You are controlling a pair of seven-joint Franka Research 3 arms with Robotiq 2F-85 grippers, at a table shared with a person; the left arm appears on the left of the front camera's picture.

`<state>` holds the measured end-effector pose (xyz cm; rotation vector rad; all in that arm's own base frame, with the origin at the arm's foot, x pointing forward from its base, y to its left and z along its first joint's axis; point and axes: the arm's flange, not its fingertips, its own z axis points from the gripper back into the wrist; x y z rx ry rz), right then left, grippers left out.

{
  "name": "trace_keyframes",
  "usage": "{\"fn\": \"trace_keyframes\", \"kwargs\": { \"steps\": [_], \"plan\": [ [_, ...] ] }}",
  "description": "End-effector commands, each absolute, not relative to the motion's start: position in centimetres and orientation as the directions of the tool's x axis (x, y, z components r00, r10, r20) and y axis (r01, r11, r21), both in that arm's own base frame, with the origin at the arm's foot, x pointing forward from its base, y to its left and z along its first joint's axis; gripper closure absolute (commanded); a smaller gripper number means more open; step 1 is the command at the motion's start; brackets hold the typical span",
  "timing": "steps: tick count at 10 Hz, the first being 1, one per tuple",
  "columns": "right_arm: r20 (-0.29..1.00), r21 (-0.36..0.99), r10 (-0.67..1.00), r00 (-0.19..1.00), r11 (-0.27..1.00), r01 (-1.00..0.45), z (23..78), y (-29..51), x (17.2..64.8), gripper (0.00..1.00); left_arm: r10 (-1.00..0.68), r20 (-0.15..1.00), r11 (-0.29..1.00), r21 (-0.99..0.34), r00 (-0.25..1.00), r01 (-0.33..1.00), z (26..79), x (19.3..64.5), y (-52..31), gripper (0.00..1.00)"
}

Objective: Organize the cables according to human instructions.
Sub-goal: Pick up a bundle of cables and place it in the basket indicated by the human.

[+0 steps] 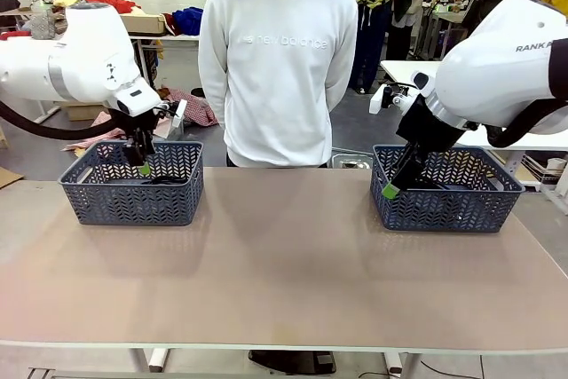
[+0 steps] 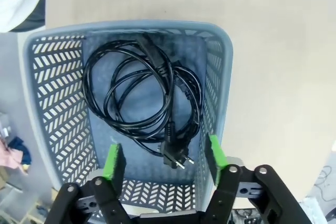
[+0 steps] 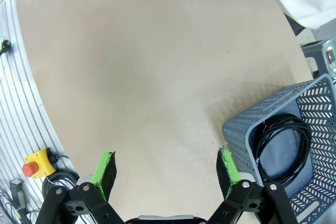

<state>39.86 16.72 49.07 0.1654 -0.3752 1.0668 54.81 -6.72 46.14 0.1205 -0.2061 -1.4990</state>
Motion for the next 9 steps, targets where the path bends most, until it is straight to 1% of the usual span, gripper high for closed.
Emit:
{"fn": "trace_keyframes", "kwargs": {
  "steps": [1,2,5,6,7,8,9],
  "plan": [
    [0.376,-0.051,0.822,0.428,0.48,-0.876,49.07,16.71,39.82,0.0,-0.994,0.095,0.064,0.177,0.048,0.982,46.7,55.1,-6.27,0.07],
    [0.376,-0.051,0.822,0.428,0.48,-0.876,49.07,16.71,39.82,0.0,-0.994,0.098,0.062,0.167,0.046,0.984,46.75,55.27,-6.42,0.0],
    [0.376,-0.051,0.822,0.428,0.48,-0.876,49.07,16.71,39.82,0.0,-0.994,0.096,0.061,0.149,0.047,0.987,46.66,55.65,-6.56,0.0],
    [0.376,-0.051,0.822,0.428,0.48,-0.876,49.07,16.71,39.82,0.0,-0.989,0.121,0.107,0.171,0.087,0.98,46.61,55.73,-6.54,0.0],
    [0.376,-0.051,0.822,0.428,0.48,-0.876,49.07,16.71,39.82,0.0,-0.979,0.153,0.155,0.122,0.136,0.98,46.06,55.5,-6.69,0.0],
    [0.376,-0.051,0.822,0.428,0.48,-0.876,49.07,16.71,39.82,0.0,-0.994,0.079,0.083,0.164,0.07,0.983,46.44,55.35,-6.94,0.0],
    [0.376,-0.051,0.822,0.428,0.48,-0.876,49.07,16.71,39.82,0.0,-0.994,0.079,0.083,0.164,0.07,0.983,46.44,55.35,-6.94,0.0]
  ]
}}
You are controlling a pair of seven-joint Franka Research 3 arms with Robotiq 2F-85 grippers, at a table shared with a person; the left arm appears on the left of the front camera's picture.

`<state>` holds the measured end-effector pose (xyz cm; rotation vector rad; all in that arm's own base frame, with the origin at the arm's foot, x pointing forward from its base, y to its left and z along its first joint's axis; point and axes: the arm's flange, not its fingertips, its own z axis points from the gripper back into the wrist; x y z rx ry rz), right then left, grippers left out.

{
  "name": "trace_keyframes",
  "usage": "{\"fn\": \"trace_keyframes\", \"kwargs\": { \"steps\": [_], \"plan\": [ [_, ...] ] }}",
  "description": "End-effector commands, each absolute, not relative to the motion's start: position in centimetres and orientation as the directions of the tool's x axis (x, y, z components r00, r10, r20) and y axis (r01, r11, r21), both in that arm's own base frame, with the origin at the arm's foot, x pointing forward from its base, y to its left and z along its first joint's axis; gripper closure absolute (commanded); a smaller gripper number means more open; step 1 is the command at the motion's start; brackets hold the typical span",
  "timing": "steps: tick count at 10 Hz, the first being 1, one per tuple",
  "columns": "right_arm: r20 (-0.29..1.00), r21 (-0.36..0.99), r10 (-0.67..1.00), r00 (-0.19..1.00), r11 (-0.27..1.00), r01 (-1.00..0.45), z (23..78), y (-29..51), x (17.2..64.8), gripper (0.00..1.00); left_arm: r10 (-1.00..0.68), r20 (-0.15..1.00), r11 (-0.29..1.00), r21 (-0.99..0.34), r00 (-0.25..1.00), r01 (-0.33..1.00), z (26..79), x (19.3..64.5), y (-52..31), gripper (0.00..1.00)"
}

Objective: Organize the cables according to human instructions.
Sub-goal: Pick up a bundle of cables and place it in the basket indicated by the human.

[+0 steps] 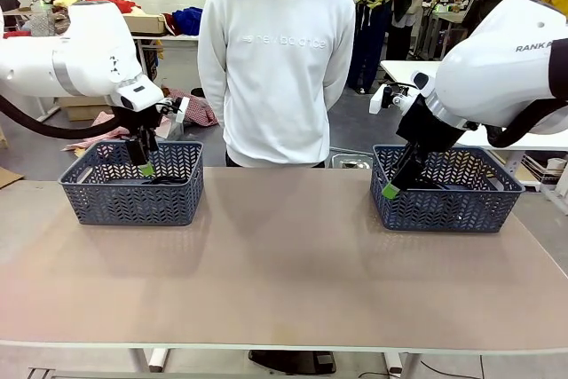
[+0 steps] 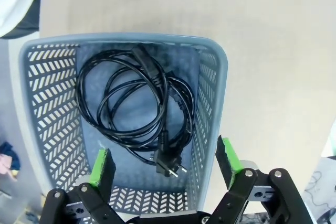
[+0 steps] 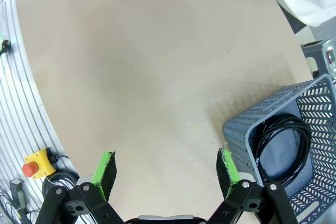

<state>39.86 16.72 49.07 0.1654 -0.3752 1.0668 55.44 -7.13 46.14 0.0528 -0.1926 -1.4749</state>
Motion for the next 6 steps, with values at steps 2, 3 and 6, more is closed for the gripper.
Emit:
{"fn": "trace_keyframes", "kwargs": {
  "steps": [2,3,6],
  "plan": [
    [0.376,-0.051,0.822,0.428,0.48,-0.876,49.07,16.71,39.82,0.0,-0.994,0.079,0.083,0.164,0.07,0.983,46.44,55.35,-6.94,0.0],
    [0.376,-0.051,0.822,0.428,0.48,-0.876,49.07,16.71,39.82,0.0,-0.994,0.079,0.083,0.164,0.07,0.983,46.44,55.35,-6.94,0.0],
    [0.376,-0.051,0.822,0.428,0.48,-0.876,49.07,16.71,39.82,0.0,-0.994,0.079,0.083,0.164,0.07,0.983,46.44,55.35,-6.94,0.0]
  ]
}}
